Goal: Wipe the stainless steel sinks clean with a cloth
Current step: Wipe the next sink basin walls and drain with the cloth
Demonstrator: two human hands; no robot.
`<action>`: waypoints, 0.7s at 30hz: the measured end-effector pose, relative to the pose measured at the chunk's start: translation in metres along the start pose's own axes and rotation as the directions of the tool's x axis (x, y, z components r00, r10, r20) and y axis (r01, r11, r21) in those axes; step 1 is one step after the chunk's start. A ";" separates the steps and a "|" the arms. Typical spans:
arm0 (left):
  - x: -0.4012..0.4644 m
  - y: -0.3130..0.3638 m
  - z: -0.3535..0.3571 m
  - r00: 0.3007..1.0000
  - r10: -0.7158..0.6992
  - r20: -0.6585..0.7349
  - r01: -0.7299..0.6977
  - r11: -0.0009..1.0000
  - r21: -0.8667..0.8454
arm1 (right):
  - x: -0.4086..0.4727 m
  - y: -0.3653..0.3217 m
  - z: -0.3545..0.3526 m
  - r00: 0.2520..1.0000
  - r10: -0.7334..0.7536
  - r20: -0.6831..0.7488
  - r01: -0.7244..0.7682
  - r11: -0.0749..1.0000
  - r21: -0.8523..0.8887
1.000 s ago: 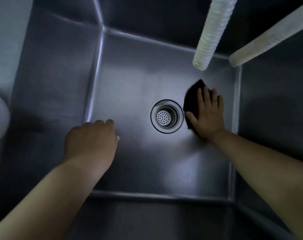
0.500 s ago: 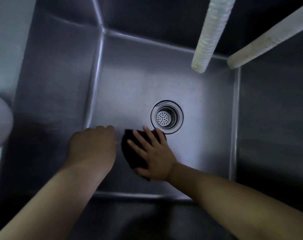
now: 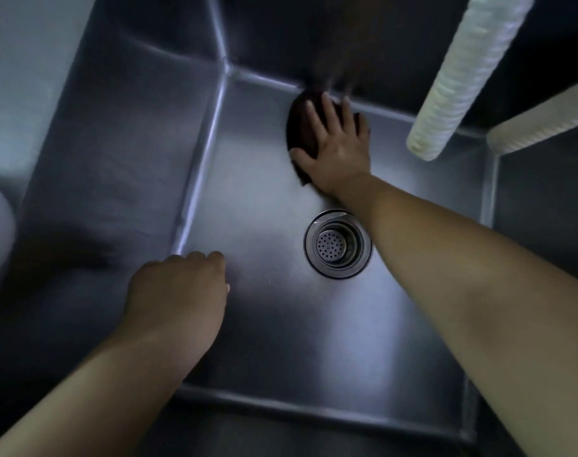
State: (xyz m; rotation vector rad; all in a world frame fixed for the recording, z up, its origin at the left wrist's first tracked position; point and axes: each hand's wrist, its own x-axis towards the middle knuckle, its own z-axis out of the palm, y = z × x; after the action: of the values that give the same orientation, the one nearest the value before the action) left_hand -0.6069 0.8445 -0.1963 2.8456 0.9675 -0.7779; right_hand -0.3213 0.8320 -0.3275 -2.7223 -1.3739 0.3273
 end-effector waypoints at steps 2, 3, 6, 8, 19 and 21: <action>0.000 -0.001 0.001 1.000 -0.002 -0.001 0.002 1.000 0.006 | -0.004 0.024 -0.006 0.997 0.072 -0.015 -0.073 0.997 -0.018; 0.000 -0.001 0.001 1.000 -0.001 -0.002 0.001 1.000 0.013 | -0.010 0.035 -0.009 0.997 0.065 -0.045 -0.067 0.997 -0.033; 0.000 0.000 0.000 1.000 0.004 -0.012 -0.004 1.000 0.020 | -0.038 0.072 -0.020 0.991 0.099 -0.094 -0.105 0.992 -0.066; 0.000 0.001 0.000 1.000 0.018 -0.007 -0.018 1.000 -0.005 | -0.064 0.100 -0.024 0.980 0.183 -0.079 -0.190 0.977 -0.099; -0.001 0.006 -0.015 0.996 0.070 0.048 -0.066 0.994 -0.090 | -0.234 0.085 -0.014 0.984 0.145 0.106 -0.123 0.975 -0.187; 0.000 0.008 -0.018 0.995 0.078 0.054 -0.072 0.993 -0.097 | -0.246 0.063 -0.008 0.987 -0.050 0.155 0.086 0.968 -0.236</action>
State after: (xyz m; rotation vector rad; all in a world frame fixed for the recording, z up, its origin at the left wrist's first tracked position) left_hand -0.5940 0.8415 -0.1815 2.7444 0.8606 -0.7801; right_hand -0.4119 0.5973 -0.2916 -2.8854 -1.6431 0.3883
